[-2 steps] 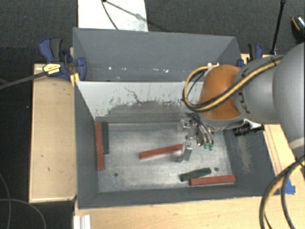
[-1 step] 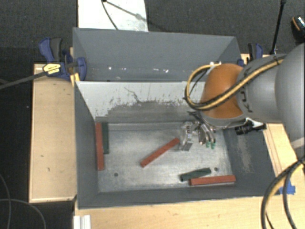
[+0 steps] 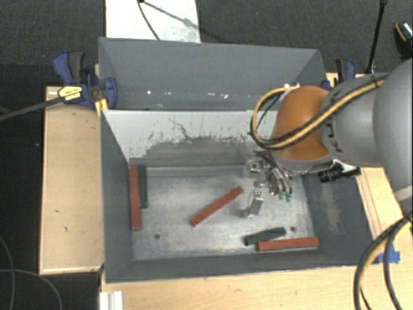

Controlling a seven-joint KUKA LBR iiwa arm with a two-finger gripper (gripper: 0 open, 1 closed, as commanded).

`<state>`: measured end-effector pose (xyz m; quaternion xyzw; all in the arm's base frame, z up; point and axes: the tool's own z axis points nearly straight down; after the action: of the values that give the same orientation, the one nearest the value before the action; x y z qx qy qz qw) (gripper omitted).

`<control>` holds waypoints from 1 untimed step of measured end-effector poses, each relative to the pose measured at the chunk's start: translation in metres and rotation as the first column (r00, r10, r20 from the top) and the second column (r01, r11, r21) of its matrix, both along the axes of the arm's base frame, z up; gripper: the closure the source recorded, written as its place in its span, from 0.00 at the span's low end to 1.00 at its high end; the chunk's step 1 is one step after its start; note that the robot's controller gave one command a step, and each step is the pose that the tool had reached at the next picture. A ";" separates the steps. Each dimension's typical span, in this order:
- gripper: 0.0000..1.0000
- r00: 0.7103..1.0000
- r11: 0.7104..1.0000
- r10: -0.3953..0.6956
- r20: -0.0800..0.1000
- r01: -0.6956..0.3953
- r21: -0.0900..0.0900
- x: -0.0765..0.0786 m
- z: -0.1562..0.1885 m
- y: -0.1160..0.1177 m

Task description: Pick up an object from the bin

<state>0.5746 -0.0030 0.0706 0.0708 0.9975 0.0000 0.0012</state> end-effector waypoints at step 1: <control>0.00 0.988 0.988 0.156 -0.004 -0.156 0.004 -0.012 0.000 0.079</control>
Offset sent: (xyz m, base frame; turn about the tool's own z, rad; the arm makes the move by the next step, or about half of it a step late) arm -0.0114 0.0748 -0.0006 -0.1440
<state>0.5631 0.0759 0.0704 -0.0076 1.0000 0.0016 -0.0009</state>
